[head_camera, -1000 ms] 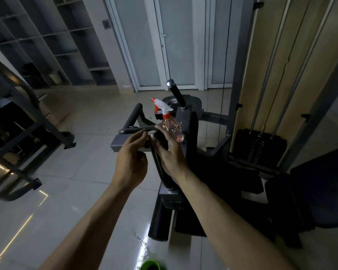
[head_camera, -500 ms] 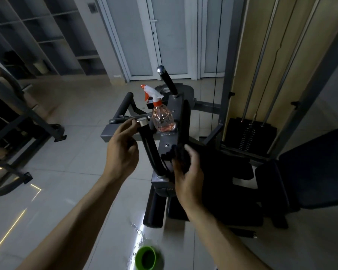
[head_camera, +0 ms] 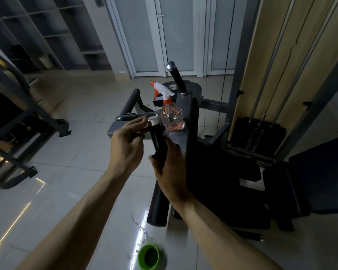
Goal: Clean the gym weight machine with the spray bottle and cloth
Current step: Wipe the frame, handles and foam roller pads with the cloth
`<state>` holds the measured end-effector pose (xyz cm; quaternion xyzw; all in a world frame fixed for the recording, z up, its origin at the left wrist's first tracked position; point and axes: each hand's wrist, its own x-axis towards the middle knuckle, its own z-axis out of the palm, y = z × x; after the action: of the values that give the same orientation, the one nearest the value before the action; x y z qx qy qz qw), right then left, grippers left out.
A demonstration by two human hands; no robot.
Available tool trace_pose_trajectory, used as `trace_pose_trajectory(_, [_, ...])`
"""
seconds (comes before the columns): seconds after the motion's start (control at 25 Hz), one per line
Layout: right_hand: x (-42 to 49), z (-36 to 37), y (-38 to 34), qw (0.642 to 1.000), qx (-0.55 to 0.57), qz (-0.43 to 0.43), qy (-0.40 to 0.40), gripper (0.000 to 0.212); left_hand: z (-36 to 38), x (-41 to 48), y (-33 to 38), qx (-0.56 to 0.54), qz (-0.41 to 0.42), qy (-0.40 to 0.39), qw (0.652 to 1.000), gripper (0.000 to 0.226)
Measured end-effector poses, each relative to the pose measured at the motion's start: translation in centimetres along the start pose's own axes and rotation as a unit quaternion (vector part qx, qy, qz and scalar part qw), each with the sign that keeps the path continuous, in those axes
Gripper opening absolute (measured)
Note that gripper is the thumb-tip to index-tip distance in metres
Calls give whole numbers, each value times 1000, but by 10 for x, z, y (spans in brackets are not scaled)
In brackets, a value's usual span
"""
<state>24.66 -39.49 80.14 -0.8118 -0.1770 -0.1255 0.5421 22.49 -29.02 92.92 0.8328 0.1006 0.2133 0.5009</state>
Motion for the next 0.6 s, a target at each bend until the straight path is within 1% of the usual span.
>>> trace_pose_trajectory(0.04, [2,6,-7,999,8,31,34,52,-1,1,-1,3,2,0,1000,58])
trace_pose_trajectory(0.08, [9,5,-9,998,17,43,46,35,-1,0,-1,6,7,1,1000,58])
trace_pose_trajectory(0.12, [24,-2,-6,997,47,58,5,22,-1,0,0,11,15,2,1000,57])
trace_pose_trajectory(0.16, [39,-13,-3,986,108,94,-90,15,-1,0,1,17,22,1,1000,57])
trace_pose_trajectory(0.2, [53,-28,-1,948,192,146,-207,13,0,0,2,26,28,1,999,57])
trace_pose_trajectory(0.24, [62,-41,-1,894,268,188,-307,13,1,-1,3,33,30,3,999,56])
trace_pose_trajectory(0.28, [67,-46,3,853,320,209,-355,14,1,-2,3,39,30,3,999,56])
trace_pose_trajectory(0.32, [68,-46,6,853,335,199,-346,13,2,-2,3,43,32,1,999,57])
trace_pose_trajectory(0.36, [60,-39,3,894,301,160,-291,13,2,-3,4,46,35,0,998,57])
trace_pose_trajectory(0.4, [47,-24,2,949,217,115,-195,16,0,-2,3,47,38,1,998,56])
trace_pose_trajectory(0.44, [30,-10,1,984,124,81,-95,18,0,-2,1,47,39,2,998,55])
trace_pose_trajectory(0.48, [15,4,-1,996,51,70,-4,18,1,0,0,46,39,0,998,54])
trace_pose_trajectory(0.52, [5,10,-2,997,8,52,61,19,1,-1,-2,47,38,-4,998,54])
trace_pose_trajectory(0.56, [2,9,-2,997,-15,23,77,21,2,-1,-2,52,38,-5,998,54])
trace_pose_trajectory(0.6, [9,3,-3,999,-1,23,43,23,2,-1,-3,56,40,-4,998,55])
